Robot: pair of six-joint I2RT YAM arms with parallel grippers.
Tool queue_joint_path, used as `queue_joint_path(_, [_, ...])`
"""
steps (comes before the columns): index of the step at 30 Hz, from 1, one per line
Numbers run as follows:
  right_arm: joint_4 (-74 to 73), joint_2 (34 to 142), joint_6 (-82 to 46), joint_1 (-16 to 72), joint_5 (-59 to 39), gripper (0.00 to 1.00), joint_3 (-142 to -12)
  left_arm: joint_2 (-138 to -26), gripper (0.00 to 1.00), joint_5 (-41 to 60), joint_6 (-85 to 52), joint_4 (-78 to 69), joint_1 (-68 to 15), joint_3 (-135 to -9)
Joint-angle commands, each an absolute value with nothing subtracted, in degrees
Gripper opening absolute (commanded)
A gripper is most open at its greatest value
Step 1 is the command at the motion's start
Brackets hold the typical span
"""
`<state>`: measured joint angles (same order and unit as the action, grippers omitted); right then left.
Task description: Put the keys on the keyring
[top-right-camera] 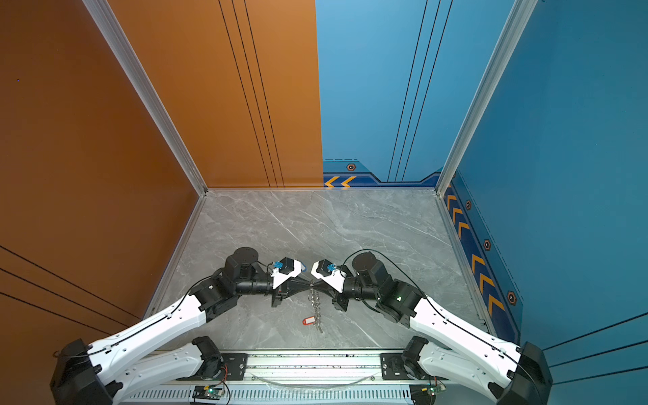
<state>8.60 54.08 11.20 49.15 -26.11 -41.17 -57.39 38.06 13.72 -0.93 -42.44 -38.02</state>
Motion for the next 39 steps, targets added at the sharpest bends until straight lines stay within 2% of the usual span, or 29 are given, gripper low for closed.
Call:
queue_joint_path(1, [7.3,52.7,11.8,49.3,-25.5,0.0,-42.0,-58.3,0.16,39.9,14.5,0.7,-42.4,-39.7])
queue_joint_path(4, [6.9,52.4,11.5,49.1,-25.5,0.0,-41.7,-58.8,0.16,40.2,14.6,1.0,-42.3,-39.9])
queue_joint_path(7, [6.5,52.3,11.2,49.1,-25.9,0.0,-41.4,-58.8,0.09,40.4,14.5,0.6,-42.3,-39.8])
queue_joint_path(14, [5.9,52.6,11.0,49.1,-26.0,0.0,-41.0,-58.1,0.0,40.6,13.6,-0.8,-42.2,-39.3])
queue_joint_path(18, [5.3,52.3,10.8,49.0,-25.4,0.0,-40.4,-58.0,0.0,39.7,13.6,-1.1,-42.1,-39.0])
queue_joint_path(23, [0.0,46.6,8.3,46.9,-25.2,0.27,-35.8,-56.7,0.0,36.9,14.1,-1.9,-42.1,-37.6])
queue_joint_path(26, [-4.7,43.0,5.8,45.6,-23.8,0.36,-32.7,-55.5,0.0,35.8,14.2,-3.6,-42.2,-36.2])
queue_joint_path(32, [-5.6,44.7,4.5,44.6,-17.9,0.4,-32.9,-54.5,0.0,31.1,16.2,-3.8,-43.4,-35.5])
queue_joint_path(36, [-5.4,47.4,3.8,44.2,-18.5,0.42,-33.8,-53.5,0.0,25.6,19.9,-4.0,-45.8,-34.3])
queue_joint_path(39, [-5.7,48.7,3.2,44.1,-17.8,0.48,-33.8,-52.3,0.0,20.6,22.0,-6.7,-47.5,-32.1])
